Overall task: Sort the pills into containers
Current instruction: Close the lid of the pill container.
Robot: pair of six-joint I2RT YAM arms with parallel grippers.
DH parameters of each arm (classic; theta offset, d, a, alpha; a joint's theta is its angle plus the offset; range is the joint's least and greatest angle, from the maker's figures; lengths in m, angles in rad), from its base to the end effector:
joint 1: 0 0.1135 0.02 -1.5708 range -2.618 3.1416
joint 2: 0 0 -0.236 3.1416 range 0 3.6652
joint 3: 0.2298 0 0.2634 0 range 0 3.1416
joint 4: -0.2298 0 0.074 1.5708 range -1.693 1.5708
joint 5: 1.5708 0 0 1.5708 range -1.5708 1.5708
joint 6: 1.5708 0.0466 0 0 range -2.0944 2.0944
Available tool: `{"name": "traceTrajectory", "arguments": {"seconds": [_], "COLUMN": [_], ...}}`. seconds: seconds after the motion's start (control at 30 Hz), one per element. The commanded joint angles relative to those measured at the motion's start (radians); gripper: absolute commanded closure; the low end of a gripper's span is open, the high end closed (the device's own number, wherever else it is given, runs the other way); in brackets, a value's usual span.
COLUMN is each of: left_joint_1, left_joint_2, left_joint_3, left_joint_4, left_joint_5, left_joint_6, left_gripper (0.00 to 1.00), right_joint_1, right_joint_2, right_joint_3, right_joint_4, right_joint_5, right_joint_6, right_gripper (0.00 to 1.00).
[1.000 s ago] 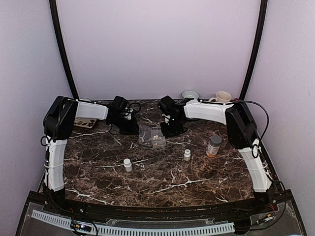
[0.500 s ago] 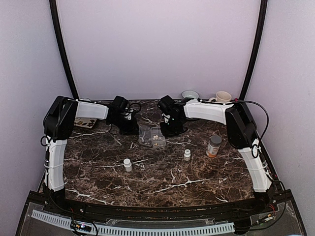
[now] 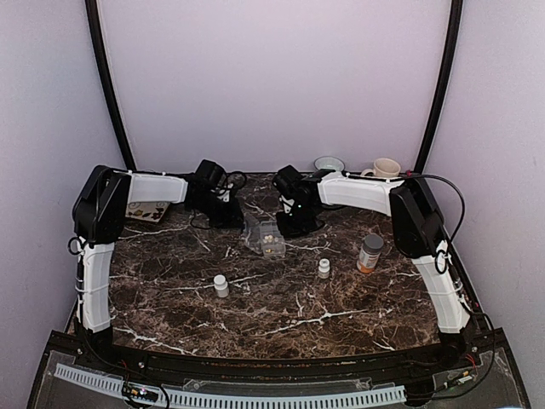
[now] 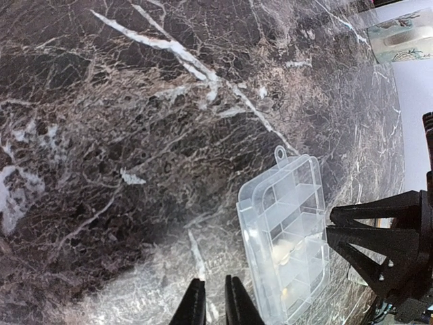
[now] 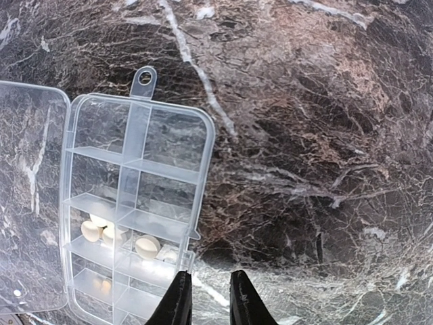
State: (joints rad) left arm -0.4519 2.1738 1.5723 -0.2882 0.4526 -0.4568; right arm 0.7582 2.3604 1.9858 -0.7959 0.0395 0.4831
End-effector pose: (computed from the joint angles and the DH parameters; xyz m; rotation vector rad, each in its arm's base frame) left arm 0.4159 -0.2245 0.1222 0.2032 2.5686 -0.9307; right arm 0.3608 0.3392 0.1306 -0.3701 2.7548 0.2832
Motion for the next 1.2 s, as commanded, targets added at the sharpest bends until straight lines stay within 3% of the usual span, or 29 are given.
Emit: {"name": "traceTrajectory", "arguments": {"seconds": [0.0, 1.17], "left_joint_1": [-0.013, -0.114], "left_joint_2": [-0.076, -0.027], "left_joint_3": [0.033, 0.149], "left_joint_4": [-0.026, -0.056], "left_joint_5": [0.006, 0.022], "left_joint_6": [-0.006, -0.032], "left_gripper": [0.86, 0.86], "right_joint_1": [0.000, -0.013], "right_joint_2": [0.027, -0.003], "right_joint_3": [0.025, -0.019], "right_joint_4": [-0.009, 0.059], "right_joint_5": [-0.025, -0.110], "right_joint_6": [-0.003, 0.022], "right_gripper": [0.78, 0.78]}}
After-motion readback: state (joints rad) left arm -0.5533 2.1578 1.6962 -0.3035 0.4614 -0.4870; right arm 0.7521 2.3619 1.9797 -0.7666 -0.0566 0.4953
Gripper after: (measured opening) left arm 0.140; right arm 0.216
